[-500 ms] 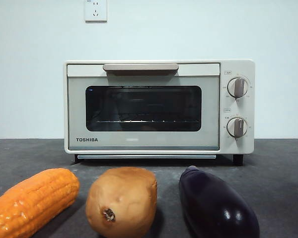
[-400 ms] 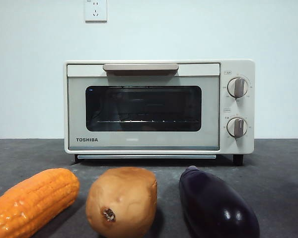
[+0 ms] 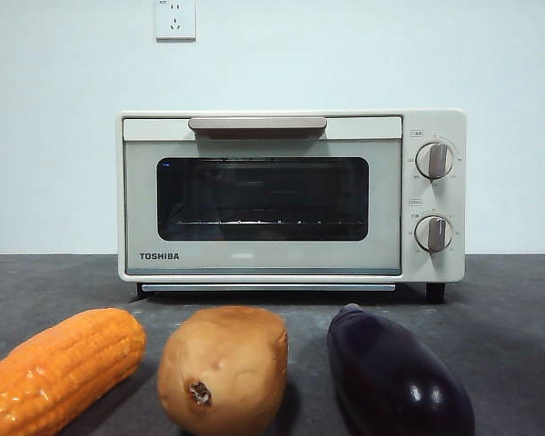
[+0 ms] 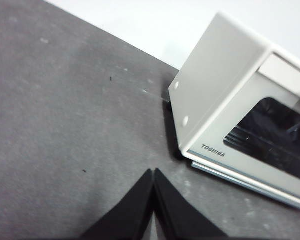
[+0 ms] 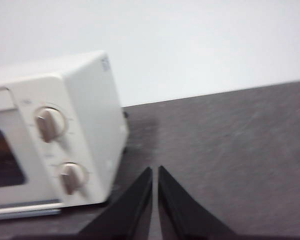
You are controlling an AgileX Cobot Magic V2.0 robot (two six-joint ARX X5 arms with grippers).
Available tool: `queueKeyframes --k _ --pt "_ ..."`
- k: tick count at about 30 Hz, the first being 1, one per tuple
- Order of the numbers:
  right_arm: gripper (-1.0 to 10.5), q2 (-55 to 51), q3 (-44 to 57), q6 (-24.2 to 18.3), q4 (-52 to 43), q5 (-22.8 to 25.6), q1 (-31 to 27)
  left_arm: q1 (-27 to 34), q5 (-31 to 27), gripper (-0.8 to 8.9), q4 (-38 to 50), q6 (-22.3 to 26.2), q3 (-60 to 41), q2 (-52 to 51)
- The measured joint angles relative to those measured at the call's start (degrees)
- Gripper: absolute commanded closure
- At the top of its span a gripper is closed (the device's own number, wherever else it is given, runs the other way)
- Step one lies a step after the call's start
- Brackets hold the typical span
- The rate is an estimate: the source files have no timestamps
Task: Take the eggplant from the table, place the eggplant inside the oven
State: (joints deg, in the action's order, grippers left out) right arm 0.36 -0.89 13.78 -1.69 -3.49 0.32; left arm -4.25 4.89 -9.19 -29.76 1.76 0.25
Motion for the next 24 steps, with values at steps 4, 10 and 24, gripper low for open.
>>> queueKeyframes --k 4,10,24 --pt "9.4 0.00 -0.02 6.12 0.28 -3.93 0.00 0.00 1.57 8.09 0.68 -1.88 0.00 0.00" --pt "9.4 0.09 -3.93 14.67 7.61 -4.48 0.00 0.00 2.34 8.09 -2.95 -2.73 1.11 1.05" --pt "9.4 15.10 -28.96 12.04 26.27 -8.74 0.00 0.00 5.97 8.09 -9.35 2.47 21.49 20.09"
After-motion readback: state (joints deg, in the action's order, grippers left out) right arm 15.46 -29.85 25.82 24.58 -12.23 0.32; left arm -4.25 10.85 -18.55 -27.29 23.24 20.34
